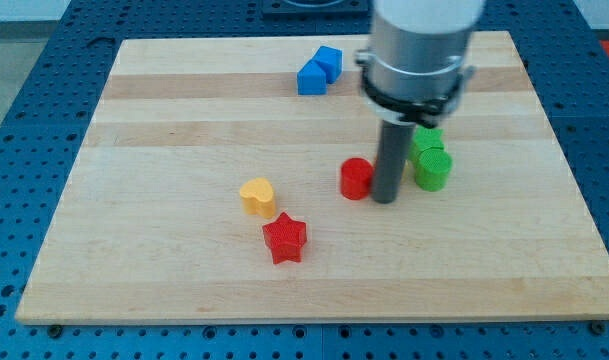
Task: Move hexagon far from the green blocks
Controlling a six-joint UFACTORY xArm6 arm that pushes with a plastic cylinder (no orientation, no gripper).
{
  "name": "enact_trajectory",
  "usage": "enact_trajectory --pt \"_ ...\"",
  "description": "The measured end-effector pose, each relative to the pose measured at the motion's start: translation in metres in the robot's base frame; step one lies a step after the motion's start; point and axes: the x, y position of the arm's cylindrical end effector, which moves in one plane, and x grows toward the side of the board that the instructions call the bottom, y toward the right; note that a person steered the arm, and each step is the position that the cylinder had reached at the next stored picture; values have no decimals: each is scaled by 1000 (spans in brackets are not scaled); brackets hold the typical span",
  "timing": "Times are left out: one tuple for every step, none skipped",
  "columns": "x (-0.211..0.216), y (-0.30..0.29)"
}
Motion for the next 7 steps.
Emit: enact_trajectory --pt "-16 -47" --pt "3 -52" --pt "47 -42" --pt "51 -17" --pt "33 11" --pt "8 19" --pt "-15 19"
